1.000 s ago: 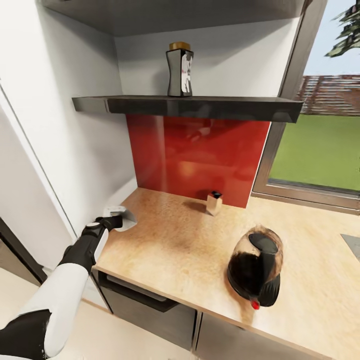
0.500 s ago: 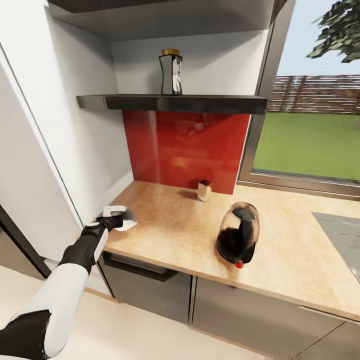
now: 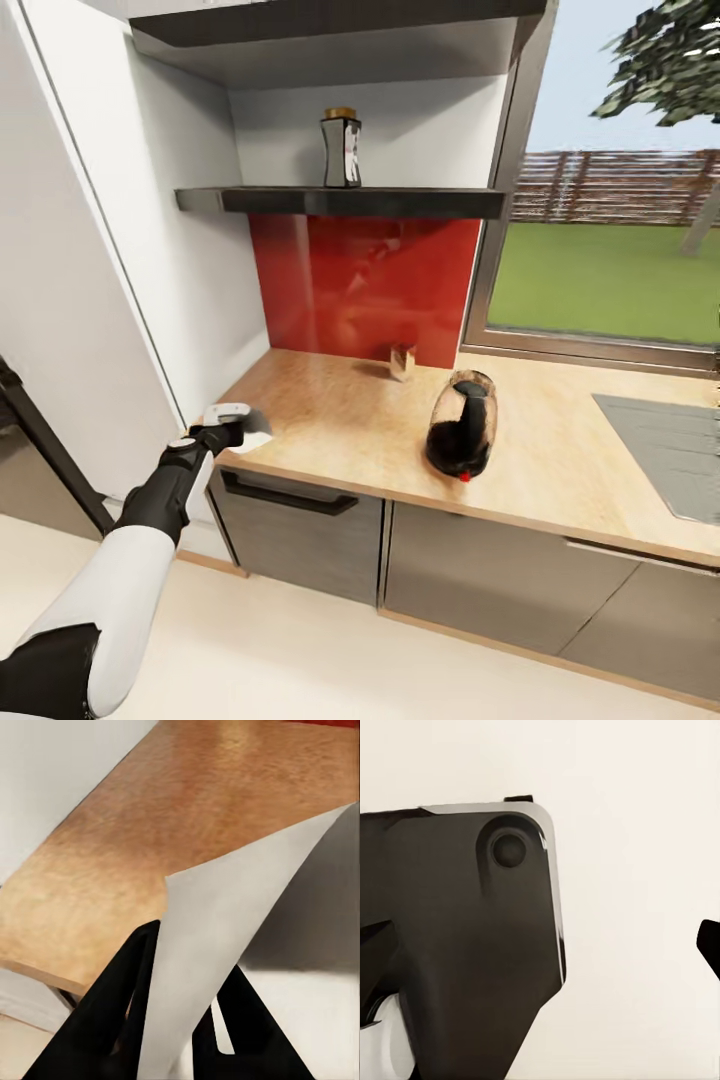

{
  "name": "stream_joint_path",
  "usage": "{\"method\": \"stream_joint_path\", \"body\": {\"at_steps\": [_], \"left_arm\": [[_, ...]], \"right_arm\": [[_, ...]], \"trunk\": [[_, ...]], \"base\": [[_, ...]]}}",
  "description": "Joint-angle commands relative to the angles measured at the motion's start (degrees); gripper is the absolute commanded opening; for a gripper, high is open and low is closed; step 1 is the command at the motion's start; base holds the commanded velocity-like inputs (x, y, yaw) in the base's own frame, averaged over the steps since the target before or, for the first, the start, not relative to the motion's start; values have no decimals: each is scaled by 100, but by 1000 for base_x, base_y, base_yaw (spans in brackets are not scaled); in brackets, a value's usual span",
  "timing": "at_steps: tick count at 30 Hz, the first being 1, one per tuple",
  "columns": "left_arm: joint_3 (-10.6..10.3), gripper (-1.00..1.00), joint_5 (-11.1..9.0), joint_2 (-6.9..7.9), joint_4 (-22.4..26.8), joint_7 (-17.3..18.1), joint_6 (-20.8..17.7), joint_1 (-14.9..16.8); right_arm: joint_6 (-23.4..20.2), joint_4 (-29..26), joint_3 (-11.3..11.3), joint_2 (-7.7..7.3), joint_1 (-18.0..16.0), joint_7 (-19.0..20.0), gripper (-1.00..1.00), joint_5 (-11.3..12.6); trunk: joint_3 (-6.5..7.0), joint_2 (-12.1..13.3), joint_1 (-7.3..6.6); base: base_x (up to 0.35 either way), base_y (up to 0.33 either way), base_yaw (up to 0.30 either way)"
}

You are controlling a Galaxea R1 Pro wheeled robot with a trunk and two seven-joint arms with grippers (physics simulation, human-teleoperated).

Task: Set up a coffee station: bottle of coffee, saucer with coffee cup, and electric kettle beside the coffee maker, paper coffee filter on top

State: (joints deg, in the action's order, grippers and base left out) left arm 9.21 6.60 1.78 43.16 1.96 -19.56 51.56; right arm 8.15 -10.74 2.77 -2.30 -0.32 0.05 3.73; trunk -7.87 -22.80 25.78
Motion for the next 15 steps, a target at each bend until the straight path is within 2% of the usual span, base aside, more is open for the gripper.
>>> {"method": "stream_joint_path", "body": {"at_steps": [1, 6, 12, 15], "left_arm": [[11, -100, 79, -3, 35, 44, -28, 4], [11, -100, 84, 52, 76, 414, -29, 1], [3, -100, 73, 78, 85, 512, -23, -3], [3, -100, 78, 105, 82, 686, -14, -11]], "right_arm": [[20, 3, 13, 1, -3, 9, 100, 40], [20, -4, 13, 1, -3, 12, 100, 40], [20, -7, 13, 1, -3, 8, 100, 40], [20, -7, 13, 1, -3, 5, 100, 40]], "trunk": [[-12, -12, 0], [-12, -12, 0], [-12, -12, 0], [-12, -12, 0]], "base": [[-336, 2, 0], [-286, 1, 0], [-49, 0, 0], [-7, 0, 0]]}}
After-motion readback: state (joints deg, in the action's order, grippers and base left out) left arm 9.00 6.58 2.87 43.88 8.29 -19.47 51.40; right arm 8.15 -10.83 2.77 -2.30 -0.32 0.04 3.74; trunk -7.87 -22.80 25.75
